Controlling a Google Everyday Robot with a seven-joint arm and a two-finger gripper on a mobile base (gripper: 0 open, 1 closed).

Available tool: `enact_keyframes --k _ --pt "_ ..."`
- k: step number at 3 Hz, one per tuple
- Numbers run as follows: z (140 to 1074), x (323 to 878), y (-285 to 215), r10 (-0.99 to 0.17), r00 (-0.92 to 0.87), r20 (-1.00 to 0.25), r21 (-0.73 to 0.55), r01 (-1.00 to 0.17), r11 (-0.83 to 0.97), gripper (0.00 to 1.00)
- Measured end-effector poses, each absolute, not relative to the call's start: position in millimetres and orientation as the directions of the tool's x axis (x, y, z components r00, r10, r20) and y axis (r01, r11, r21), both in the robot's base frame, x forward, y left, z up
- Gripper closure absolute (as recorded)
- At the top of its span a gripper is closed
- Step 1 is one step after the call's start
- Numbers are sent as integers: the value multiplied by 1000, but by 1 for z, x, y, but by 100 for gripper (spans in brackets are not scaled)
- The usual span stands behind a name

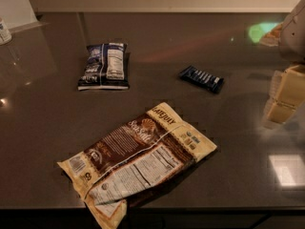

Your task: Pick rxbar blueberry

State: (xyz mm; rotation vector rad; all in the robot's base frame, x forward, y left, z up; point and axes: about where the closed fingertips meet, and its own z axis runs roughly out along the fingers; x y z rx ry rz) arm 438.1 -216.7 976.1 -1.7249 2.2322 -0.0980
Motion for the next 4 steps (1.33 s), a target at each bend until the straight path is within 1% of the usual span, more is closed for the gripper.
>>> enact_keyframes --k 1,2,4 --pt "976 439 -216 -952 -222 -209 -248 -930 271 0" --pt "967 458 -213 -942 -228 -247 -257 -921 291 0" --pt "936 517 -216 -891 -250 -380 -247 -900 358 0"
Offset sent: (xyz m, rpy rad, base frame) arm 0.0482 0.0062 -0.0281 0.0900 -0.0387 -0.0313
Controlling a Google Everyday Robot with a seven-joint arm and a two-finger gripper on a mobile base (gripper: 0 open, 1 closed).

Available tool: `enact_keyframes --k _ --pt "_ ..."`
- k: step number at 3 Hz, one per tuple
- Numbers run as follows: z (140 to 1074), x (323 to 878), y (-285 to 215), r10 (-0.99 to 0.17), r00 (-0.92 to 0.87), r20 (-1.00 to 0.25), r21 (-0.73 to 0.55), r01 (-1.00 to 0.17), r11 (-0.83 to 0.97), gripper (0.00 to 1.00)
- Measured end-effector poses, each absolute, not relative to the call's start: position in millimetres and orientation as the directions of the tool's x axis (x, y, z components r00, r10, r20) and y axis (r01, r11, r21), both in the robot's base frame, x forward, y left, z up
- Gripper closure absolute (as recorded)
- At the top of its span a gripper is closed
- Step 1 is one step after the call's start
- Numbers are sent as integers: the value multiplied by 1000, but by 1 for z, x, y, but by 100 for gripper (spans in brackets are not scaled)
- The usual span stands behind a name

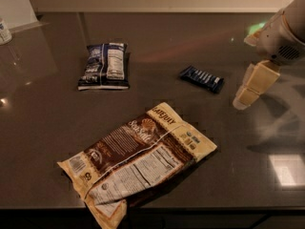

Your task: Pick rxbar blueberry

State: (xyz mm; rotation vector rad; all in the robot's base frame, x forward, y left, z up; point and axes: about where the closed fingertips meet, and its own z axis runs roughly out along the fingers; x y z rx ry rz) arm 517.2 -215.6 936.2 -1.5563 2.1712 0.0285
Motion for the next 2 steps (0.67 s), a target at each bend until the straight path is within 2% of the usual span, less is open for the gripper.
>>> enact_keyframes --k 2 --pt "899 581 -208 -827 -292 -480 -187 -887 422 0"
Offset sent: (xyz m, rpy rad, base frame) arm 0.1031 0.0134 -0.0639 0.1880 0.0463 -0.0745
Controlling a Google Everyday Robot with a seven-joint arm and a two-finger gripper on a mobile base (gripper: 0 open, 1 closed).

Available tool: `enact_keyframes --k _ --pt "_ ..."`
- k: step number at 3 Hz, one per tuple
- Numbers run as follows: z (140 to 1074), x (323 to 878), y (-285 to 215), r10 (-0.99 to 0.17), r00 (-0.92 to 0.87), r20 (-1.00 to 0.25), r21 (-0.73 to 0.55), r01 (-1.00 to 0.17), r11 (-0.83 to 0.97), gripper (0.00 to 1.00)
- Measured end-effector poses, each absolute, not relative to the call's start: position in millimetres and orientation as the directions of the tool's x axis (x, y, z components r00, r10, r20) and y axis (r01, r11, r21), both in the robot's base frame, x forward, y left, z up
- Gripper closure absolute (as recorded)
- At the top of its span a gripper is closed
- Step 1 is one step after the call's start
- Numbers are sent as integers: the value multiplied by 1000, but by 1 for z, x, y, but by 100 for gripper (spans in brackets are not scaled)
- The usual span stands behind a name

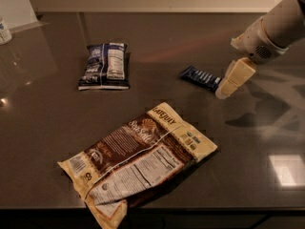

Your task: Pick rxbar blueberry

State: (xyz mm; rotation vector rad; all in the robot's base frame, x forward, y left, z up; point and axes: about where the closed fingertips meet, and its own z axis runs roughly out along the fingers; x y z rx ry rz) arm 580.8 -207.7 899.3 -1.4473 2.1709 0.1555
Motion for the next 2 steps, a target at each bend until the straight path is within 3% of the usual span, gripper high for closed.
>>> enact_keyframes --k 2 --pt "855 623 -196 -779 -360 -513 -108 -874 474 0"
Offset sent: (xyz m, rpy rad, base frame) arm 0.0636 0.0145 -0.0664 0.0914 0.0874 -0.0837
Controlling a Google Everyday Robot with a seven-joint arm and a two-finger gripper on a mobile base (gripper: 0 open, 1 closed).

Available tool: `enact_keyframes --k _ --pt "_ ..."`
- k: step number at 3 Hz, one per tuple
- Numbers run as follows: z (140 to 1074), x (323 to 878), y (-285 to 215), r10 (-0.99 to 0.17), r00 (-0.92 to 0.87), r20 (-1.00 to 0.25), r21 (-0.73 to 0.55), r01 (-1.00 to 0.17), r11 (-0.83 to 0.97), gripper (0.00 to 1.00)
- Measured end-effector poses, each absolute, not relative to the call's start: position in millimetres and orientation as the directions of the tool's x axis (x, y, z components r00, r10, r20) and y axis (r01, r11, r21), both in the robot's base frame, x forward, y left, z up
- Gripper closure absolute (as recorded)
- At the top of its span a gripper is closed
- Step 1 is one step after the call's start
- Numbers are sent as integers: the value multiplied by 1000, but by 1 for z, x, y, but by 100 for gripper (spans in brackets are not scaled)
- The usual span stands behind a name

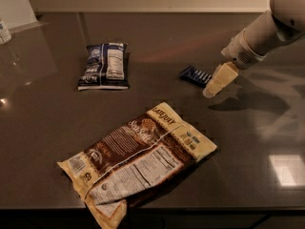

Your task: Pick rxbar blueberry

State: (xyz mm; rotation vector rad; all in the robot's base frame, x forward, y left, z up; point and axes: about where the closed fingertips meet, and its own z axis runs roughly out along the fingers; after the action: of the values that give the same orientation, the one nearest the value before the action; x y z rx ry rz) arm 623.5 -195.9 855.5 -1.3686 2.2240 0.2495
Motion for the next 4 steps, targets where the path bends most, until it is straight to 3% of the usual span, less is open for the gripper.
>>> enact_keyframes --k 2,3,4 --pt "829 641 -189 -758 -401 -515 -56 -867 496 0" --pt "825 642 -185 -759 -401 -513 -49 -869 492 18" --pt "826 642 -182 -759 -396 -516 -45 -873 486 42"
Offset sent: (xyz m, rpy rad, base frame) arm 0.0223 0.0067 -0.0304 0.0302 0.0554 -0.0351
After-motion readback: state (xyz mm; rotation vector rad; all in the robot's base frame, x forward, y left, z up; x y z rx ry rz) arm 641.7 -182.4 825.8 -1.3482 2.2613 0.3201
